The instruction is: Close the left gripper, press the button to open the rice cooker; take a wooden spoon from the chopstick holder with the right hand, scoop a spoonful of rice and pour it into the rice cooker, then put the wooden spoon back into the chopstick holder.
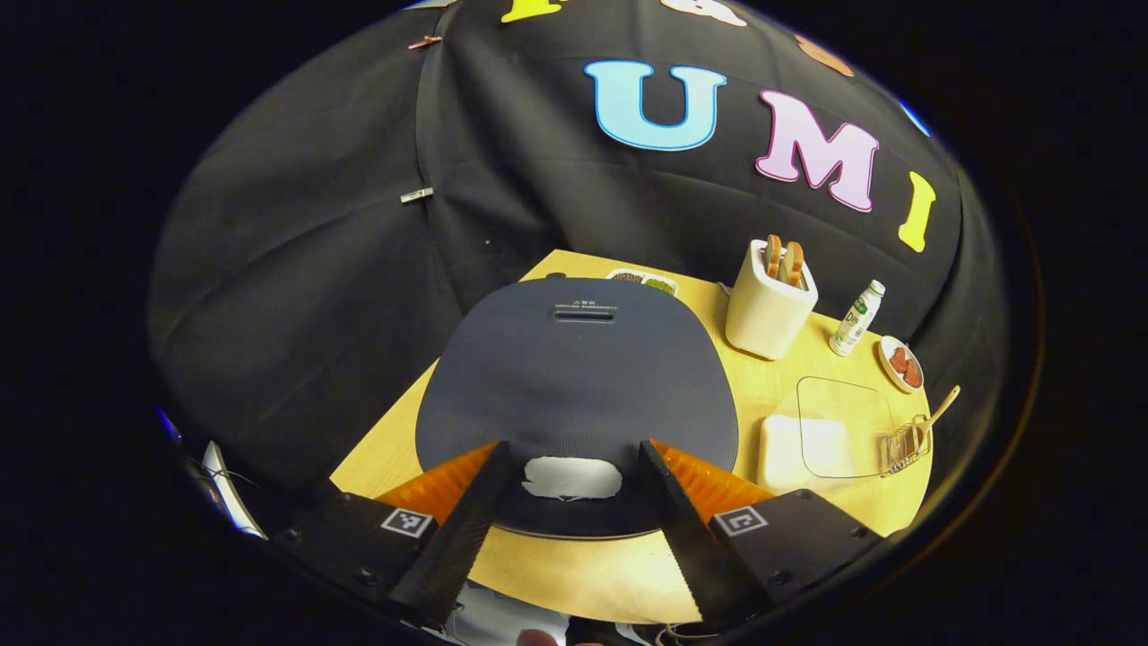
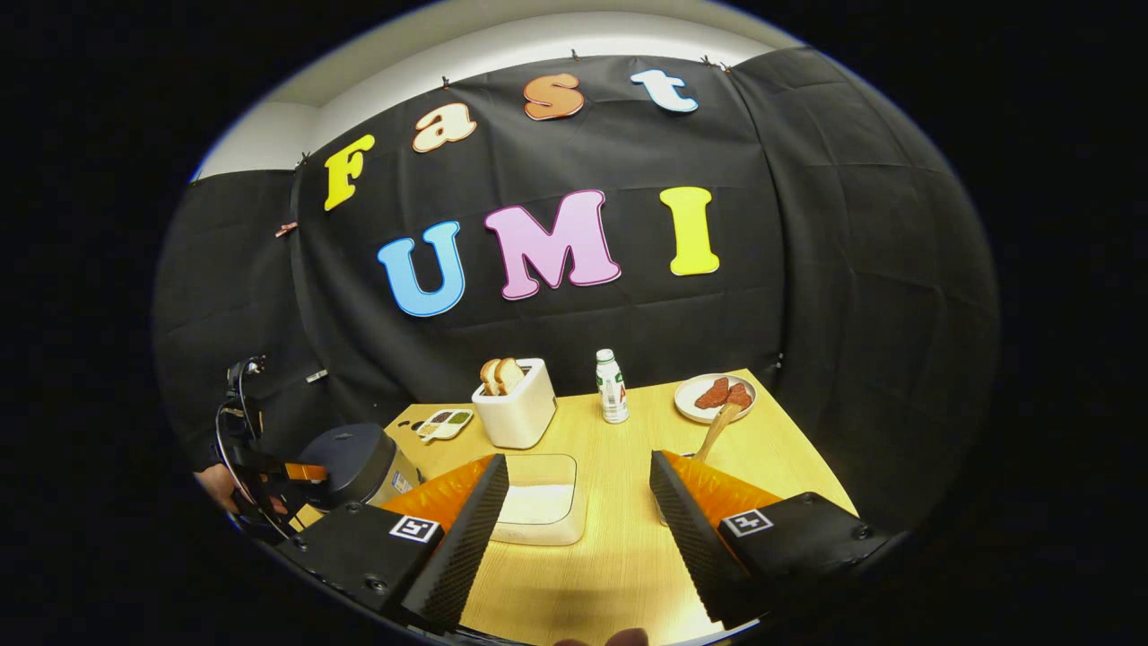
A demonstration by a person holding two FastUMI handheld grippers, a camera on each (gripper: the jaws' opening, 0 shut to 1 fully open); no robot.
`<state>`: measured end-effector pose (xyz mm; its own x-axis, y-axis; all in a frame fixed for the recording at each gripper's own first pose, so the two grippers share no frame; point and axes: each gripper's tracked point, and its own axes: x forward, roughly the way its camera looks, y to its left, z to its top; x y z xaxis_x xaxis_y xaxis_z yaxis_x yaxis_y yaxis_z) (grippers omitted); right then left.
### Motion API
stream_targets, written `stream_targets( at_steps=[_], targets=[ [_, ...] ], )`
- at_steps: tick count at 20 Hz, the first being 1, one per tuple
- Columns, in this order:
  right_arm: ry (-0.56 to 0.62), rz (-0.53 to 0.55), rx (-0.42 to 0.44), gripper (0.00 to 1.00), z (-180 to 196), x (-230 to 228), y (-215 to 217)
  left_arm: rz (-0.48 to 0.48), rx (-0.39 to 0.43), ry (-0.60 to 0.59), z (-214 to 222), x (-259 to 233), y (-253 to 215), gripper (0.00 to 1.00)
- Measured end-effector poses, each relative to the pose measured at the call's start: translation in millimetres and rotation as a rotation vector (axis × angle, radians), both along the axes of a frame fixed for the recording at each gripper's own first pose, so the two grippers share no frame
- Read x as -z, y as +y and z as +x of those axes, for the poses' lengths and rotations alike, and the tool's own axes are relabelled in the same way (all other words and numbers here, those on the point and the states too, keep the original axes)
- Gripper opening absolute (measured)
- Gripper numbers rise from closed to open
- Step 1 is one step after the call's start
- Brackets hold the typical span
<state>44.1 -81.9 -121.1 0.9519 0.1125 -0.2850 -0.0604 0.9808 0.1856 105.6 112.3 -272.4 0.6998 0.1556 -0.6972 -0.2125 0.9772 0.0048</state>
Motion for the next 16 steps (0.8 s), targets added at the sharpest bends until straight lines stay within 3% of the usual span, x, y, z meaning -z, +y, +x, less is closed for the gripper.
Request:
stream_targets(
  at_steps=[5, 13, 16],
  targets=[
    [-0.022, -0.017, 0.025, 0.98, 0.0, -9.7, -7.4, -0.060, -0.068, -0.140, 5.6, -34.7, -4.4, 0.95],
    [-0.118, -0.070, 0.056, 0.98, 4.4, -53.3, -23.3, 0.041, 0.082, -0.470, -19.6, -166.1, -72.2, 0.95],
    [-0.151, -0.079, 0.064, 0.98, -1.1, -70.6, -28.2, 0.071, 0.113, -0.541, -42.5, -195.8, -98.4, 0.95]
  ],
)
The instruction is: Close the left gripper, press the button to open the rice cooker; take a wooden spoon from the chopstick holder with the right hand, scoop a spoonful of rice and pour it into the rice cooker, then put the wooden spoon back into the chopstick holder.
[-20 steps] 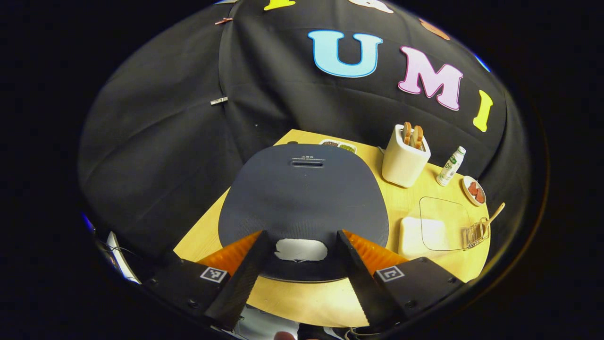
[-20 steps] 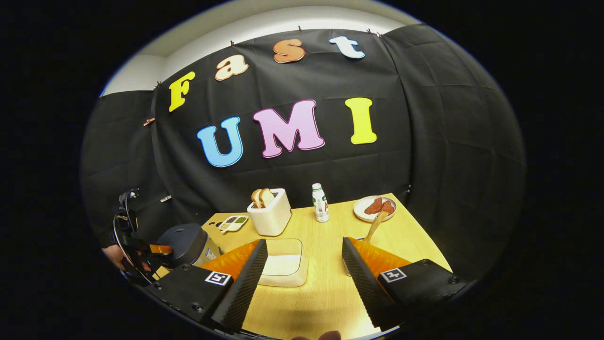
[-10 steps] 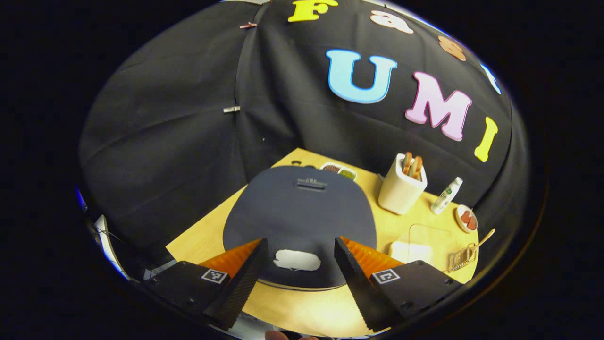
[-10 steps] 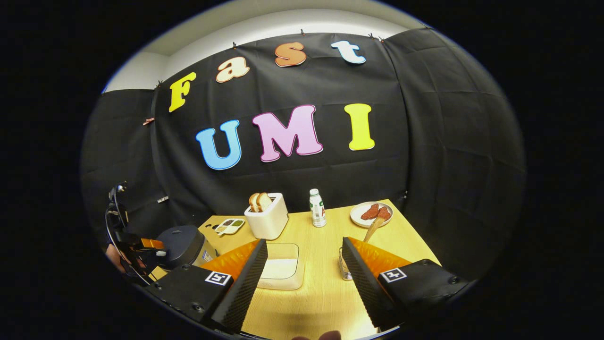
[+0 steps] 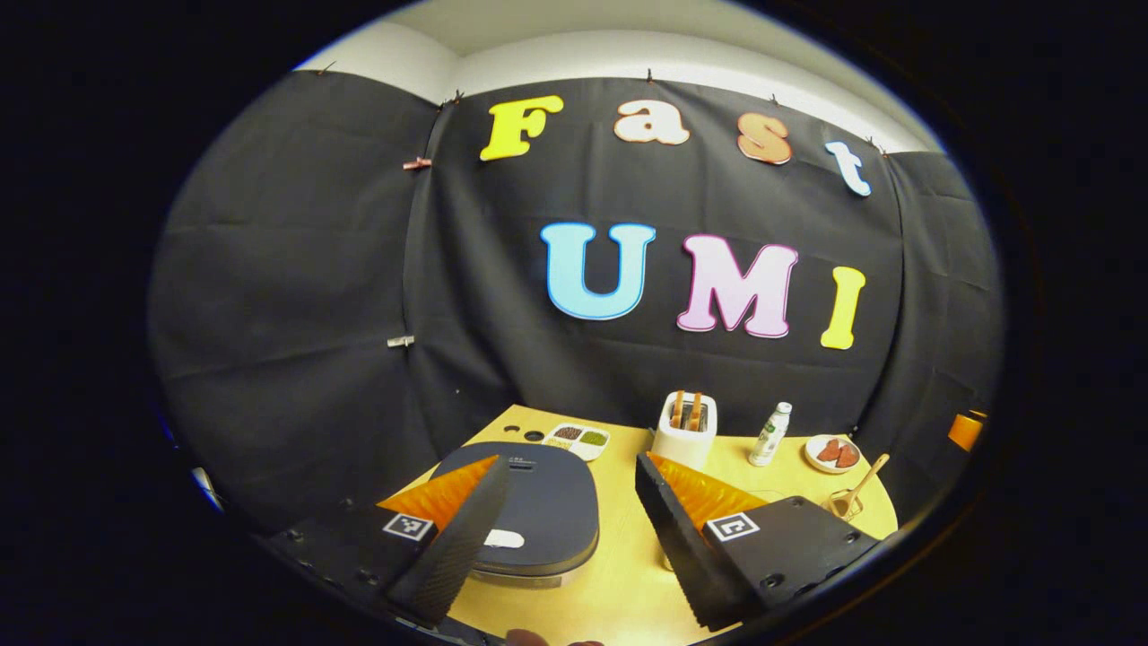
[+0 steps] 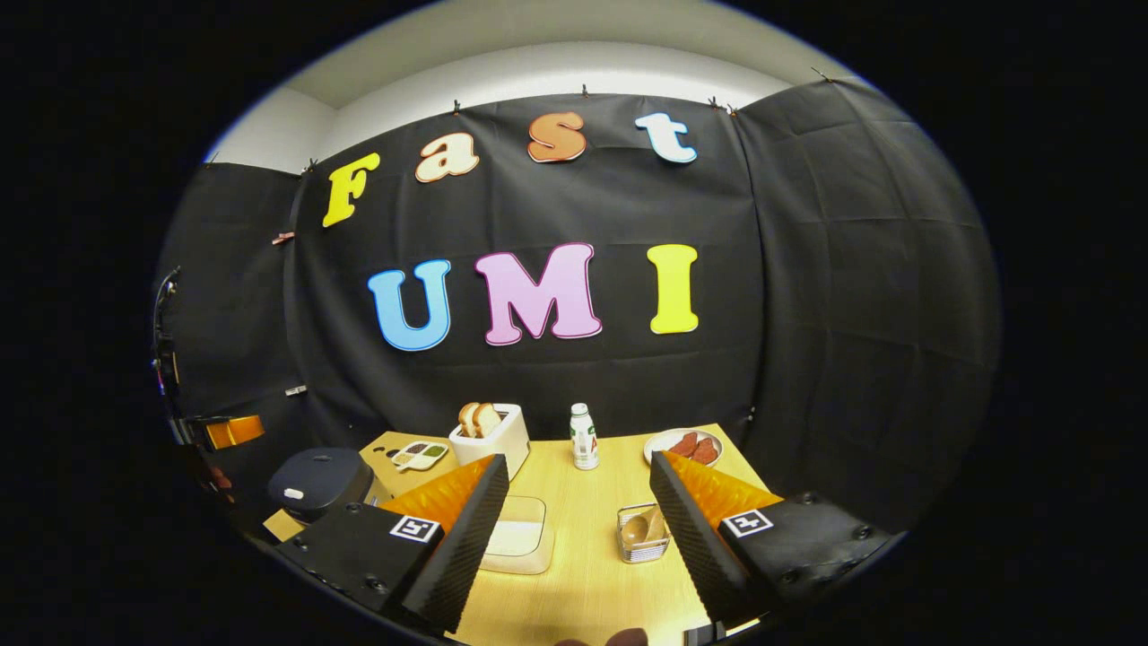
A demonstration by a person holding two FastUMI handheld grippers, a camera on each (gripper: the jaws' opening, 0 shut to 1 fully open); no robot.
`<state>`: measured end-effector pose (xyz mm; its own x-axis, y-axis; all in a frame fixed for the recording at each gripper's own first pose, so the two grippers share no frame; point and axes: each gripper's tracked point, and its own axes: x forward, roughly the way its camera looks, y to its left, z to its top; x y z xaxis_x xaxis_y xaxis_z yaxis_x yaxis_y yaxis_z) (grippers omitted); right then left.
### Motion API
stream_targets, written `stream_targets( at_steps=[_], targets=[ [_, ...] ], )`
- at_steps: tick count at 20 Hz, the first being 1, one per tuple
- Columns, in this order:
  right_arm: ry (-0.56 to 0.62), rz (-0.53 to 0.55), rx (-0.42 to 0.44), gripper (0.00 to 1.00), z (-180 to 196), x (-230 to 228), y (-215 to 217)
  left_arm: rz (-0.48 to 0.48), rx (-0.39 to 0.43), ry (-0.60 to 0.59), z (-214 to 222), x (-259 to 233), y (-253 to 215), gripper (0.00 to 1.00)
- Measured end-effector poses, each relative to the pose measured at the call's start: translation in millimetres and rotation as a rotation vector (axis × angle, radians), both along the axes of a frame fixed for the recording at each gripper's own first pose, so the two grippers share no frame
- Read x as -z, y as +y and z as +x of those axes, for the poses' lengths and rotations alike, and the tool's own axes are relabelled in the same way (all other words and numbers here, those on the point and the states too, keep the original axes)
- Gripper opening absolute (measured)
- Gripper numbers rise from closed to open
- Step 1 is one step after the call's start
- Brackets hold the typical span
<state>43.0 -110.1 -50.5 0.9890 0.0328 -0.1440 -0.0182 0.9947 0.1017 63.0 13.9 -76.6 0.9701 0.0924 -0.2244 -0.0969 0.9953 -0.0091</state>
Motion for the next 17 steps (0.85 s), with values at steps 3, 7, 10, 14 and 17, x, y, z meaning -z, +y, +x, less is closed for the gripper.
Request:
stream_targets(
  at_steps=[3, 7, 10, 14, 17],
  targets=[
    [-0.032, -0.008, 0.016, 0.98, -9.4, -13.7, -3.0, 0.031, 0.035, -0.084, -24.3, -34.9, -29.7, 0.95],
    [-0.074, -0.021, 0.031, 0.98, -20.1, -29.7, -2.6, 0.009, 0.071, -0.172, -51.8, -63.7, -69.5, 0.92],
    [-0.106, -0.036, 0.043, 0.98, -26.4, -40.9, -3.5, 0.004, 0.093, -0.210, -68.7, -69.1, -90.0, 0.95],
    [-0.136, -0.049, 0.051, 0.98, -33.5, -50.4, -1.9, -0.001, 0.128, -0.239, -78.9, -79.7, -108.4, 0.94],
    [-0.176, -0.064, 0.061, 0.98, -34.2, -62.4, -0.6, 0.010, 0.165, -0.246, -79.4, -83.0, -121.2, 0.95]
  ],
)
